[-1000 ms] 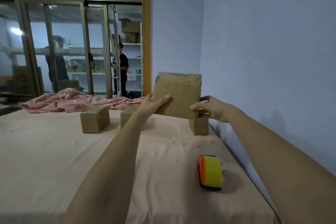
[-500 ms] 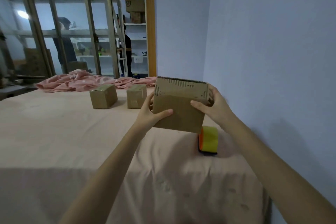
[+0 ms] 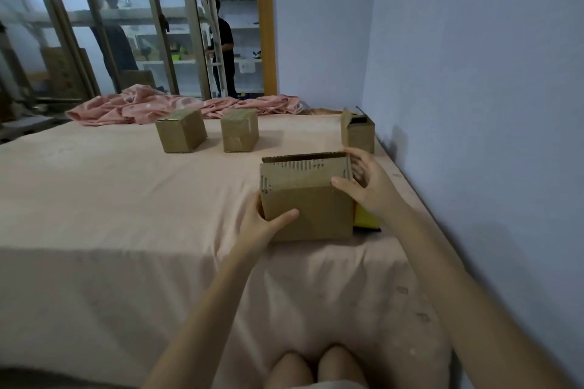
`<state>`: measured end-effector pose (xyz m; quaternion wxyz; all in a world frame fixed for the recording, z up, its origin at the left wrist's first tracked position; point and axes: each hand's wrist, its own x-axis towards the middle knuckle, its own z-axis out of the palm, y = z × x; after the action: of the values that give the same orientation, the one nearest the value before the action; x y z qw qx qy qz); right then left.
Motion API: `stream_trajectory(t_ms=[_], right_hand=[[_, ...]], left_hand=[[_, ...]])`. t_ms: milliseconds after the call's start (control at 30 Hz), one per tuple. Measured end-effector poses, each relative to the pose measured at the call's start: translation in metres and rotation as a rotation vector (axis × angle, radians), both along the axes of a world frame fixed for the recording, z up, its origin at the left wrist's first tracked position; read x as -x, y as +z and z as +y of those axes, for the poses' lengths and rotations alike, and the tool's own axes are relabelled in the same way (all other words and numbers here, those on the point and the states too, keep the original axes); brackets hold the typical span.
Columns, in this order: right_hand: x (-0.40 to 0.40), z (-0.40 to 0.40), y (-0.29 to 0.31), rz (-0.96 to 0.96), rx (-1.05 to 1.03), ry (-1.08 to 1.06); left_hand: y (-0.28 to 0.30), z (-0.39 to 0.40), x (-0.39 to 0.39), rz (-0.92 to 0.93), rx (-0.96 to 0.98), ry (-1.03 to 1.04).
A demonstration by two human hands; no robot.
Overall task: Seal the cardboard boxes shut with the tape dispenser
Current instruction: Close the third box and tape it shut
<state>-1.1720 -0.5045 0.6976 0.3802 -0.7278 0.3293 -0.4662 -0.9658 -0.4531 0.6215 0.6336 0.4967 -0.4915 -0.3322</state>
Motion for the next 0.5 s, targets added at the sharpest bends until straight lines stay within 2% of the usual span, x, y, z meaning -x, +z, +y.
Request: stream_trajectory(t_ms=[233,500], right_hand=[[-0.005,-0.007,-0.003,0.105,0.111,-0.015],[-0.005,-0.013,-0.006,0.206,0.209,0.028]], left_hand=[[-0.001,-0.004,-0.008,0.074,0.023,-0.073],[0.031,-0.016,-0.007,0.128,0.047,0.007]])
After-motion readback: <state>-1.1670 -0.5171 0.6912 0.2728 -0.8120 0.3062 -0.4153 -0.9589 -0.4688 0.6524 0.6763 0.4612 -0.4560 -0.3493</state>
